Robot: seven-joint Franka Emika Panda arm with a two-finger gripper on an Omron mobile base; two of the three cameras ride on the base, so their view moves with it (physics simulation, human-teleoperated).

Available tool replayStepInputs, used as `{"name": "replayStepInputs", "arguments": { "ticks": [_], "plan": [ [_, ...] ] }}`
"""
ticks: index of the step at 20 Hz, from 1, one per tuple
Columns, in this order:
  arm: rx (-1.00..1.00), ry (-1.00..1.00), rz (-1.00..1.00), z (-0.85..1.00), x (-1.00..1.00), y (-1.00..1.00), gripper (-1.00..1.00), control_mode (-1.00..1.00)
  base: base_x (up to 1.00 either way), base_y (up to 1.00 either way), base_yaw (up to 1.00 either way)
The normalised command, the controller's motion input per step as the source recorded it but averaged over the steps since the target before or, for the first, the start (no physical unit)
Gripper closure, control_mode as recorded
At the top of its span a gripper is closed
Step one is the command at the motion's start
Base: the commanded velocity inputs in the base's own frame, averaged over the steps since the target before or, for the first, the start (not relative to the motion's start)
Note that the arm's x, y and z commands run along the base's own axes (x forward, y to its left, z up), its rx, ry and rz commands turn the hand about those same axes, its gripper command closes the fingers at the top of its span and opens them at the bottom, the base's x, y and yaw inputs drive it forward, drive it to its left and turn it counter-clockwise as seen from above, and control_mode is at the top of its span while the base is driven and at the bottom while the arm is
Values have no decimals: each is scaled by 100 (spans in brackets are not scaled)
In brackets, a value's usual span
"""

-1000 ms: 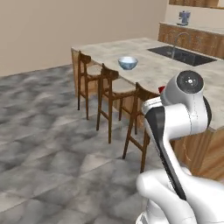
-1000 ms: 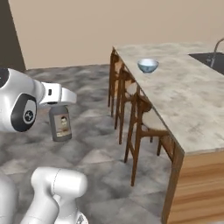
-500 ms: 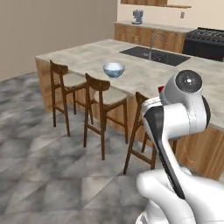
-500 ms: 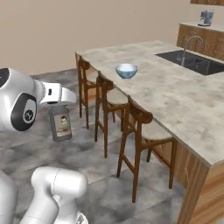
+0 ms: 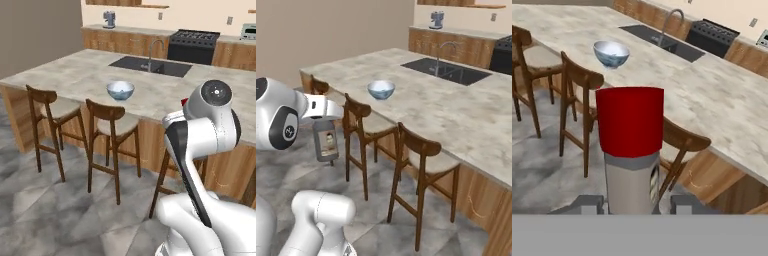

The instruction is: There is a bowl on the dining counter. Grab a lemon wedge from the fridge and place it in the bowl. Then get the liquor bottle and glass cup from the cabinet and place them next to the bowl.

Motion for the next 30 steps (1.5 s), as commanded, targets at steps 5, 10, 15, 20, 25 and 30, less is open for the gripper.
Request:
{"name": "replayStepInputs", "arguments": {
  "ticks": [5, 10, 15, 20, 25, 30],
  "plan": [
    [0, 0, 0, 0, 0, 0, 100, 100, 54, 98, -43],
    [0, 0, 0, 0, 0, 0, 100, 100, 43, 100, -43],
    [0, 0, 0, 0, 0, 0, 100, 100, 38, 100, -42],
    [0, 0, 0, 0, 0, 0, 100, 100, 43, 90, -40],
    [0, 0, 0, 0, 0, 0, 100, 100, 53, 74, -35],
    [0, 0, 0, 0, 0, 0, 100, 100, 88, 56, -33]
  ]
}}
